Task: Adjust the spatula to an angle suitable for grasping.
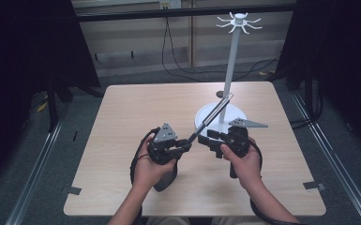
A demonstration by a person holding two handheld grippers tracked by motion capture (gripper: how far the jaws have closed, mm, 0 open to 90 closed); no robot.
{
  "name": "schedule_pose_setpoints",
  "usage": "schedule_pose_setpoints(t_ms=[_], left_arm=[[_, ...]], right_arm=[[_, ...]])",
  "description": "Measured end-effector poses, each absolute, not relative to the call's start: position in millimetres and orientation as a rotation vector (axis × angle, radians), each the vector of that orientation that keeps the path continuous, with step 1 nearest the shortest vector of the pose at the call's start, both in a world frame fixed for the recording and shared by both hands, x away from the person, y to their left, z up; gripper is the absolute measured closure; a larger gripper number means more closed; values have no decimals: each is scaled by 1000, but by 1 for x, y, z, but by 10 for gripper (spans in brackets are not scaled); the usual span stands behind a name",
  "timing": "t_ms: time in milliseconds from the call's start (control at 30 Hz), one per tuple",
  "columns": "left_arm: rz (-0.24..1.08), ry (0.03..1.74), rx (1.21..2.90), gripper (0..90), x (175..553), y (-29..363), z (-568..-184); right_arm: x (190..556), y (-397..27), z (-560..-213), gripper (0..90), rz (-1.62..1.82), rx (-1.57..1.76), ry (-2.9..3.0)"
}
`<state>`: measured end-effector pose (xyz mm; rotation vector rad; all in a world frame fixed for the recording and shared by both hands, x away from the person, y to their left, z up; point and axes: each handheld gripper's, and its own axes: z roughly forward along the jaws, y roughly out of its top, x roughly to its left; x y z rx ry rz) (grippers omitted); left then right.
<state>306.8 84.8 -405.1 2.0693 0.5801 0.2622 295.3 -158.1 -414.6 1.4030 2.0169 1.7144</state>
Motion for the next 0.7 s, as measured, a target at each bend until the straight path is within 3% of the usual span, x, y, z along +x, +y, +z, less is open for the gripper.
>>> schedule_pose_setpoints(t_ms=[167, 333, 700], left_arm=[[271, 563, 2054, 752, 306, 78, -406], [283, 561, 2036, 752, 304, 73, -406], [315, 575, 1956, 751, 299, 69, -401]], right_arm=[[296, -158, -411, 587, 1747, 1414, 1976], [296, -158, -409, 753, 1782, 1405, 1962], [293, -157, -395, 845, 1866, 1433, 1895]])
